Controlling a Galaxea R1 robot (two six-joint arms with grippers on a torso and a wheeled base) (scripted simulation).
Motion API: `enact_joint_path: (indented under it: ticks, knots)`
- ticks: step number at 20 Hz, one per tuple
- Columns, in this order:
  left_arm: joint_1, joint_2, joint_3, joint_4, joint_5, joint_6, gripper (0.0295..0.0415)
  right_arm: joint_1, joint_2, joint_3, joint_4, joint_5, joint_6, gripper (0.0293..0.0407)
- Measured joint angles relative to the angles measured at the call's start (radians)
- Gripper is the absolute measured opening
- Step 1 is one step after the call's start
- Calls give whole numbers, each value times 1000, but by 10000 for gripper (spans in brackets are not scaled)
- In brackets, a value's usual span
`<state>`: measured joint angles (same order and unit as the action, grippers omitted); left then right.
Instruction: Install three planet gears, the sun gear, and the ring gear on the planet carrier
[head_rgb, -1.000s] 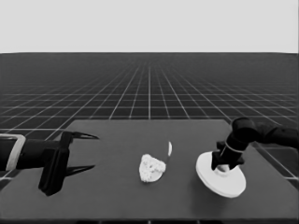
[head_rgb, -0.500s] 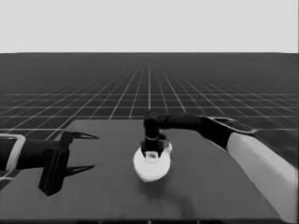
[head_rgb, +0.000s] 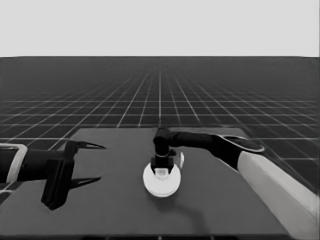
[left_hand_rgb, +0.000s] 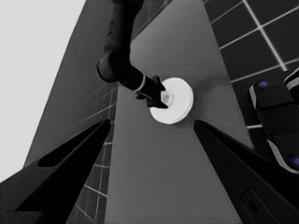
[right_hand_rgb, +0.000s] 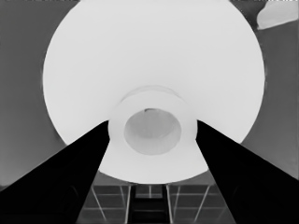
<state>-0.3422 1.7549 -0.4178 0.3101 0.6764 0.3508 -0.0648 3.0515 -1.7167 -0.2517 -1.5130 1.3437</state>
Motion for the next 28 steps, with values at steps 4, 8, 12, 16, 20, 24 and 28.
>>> enact_joint_path:
  ticks: [4, 8, 12, 16, 20, 24, 28]
  knots:
    - [0, 0, 0, 0, 0, 0, 385, -6, 0, -1, -1, 0, 9, 348]
    - [0, 0, 0, 0, 0, 0, 385, -16, -1, -2, -1, 0, 40, 348]
    - [0, 0, 0, 0, 0, 0, 385, -16, -1, -2, -1, 0, 74, 348]
    - [0, 0, 0, 0, 0, 0, 385, -17, -1, -2, -1, 0, 109, 348]
    - [0, 0, 0, 0, 0, 0, 385, -16, -1, -2, -1, 0, 144, 348]
    - [0, 0, 0, 0, 0, 0, 385, -17, -1, -2, -1, 0, 179, 348]
    - [0, 0, 0, 0, 0, 0, 385, -17, -1, -2, -1, 0, 214, 348]
